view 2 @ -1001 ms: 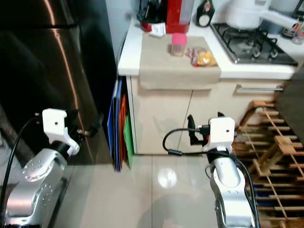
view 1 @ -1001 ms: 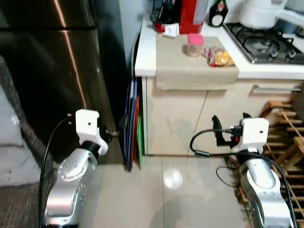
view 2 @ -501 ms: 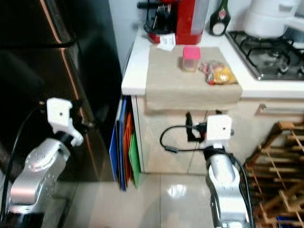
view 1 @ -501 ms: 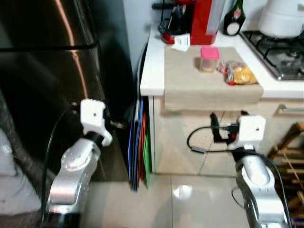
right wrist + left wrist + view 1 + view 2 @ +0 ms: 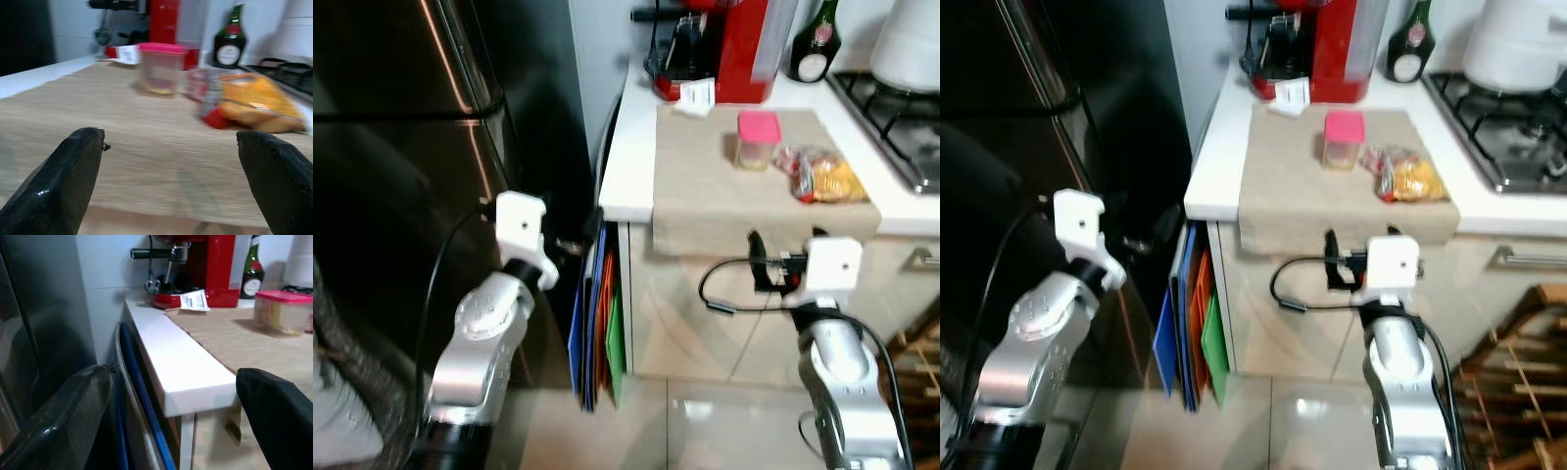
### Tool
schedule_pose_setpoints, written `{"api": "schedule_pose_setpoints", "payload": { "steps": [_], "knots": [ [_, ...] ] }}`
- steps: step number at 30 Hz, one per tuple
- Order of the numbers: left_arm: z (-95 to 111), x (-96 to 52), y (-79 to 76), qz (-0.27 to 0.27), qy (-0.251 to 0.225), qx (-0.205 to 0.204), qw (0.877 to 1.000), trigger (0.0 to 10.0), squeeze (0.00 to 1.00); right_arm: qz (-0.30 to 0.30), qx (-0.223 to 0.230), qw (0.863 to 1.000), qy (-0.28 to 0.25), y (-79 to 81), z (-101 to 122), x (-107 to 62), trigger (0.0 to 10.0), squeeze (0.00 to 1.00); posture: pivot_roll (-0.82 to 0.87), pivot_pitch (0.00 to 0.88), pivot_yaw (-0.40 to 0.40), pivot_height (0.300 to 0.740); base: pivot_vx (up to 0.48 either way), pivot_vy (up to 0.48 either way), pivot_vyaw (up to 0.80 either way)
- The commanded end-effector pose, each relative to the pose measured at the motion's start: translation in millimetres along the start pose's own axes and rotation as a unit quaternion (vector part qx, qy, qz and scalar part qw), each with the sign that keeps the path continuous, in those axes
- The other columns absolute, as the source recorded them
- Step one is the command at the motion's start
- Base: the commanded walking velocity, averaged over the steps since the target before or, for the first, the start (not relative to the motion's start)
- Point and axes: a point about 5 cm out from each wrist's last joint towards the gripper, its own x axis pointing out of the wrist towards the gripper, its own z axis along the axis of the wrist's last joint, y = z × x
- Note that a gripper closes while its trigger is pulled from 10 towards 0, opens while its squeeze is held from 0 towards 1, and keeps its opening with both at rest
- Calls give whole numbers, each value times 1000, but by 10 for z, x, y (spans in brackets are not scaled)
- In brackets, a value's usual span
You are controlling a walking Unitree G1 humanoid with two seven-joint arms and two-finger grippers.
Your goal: Restocking fridge
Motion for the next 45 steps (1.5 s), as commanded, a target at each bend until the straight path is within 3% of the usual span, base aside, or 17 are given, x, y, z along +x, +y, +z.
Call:
{"api": "schedule_pose_setpoints", "payload": {
  "steps": [1, 16, 21, 26, 30, 37, 45],
  "knots": [
    [27, 38, -62, -15, -8, -2, 1000, 10000, 0, -13, -12, 1000, -15, -77, 66, 10, 10000, 0, -139, 0, 75, 740, 292, -379, 0],
    [45, 73, -49, -10, -16, -14, 1000, 10000, 0, -19, -13, 999, -22, -68, 103, 20, 10000, 0, -137, 0, 81, 740, 213, -269, 0],
    [71, 78, -77, -21, -23, -18, 999, 10000, 0, -25, -13, 998, -55, -68, 313, 161, 10000, 0, -135, 0, 79, 740, 0, 0, 0],
    [139, 104, -77, -28, -39, -15, 999, 10000, 0, -26, -11, 998, -58, -101, 346, 196, 10000, 0, -126, 0, 68, 740, 0, 0, 0],
    [189, 105, -66, -23, -54, -18, 998, 10000, 0, -20, -12, 999, -45, -66, 266, 160, 10000, 0, -125, 0, 68, 740, 476, 0, 0],
    [230, 130, -125, -34, -65, -11, 997, 10000, 0, -25, -8, 997, -72, -39, 408, 238, 10000, 0, -132, 0, 73, 740, 480, 0, 0],
    [202, 138, -97, -29, -62, -7, 998, 10000, 0, -28, -7, 997, -74, -50, 418, 293, 10000, 0, -132, 0, 73, 740, 480, 0, 0]
  ]
}}
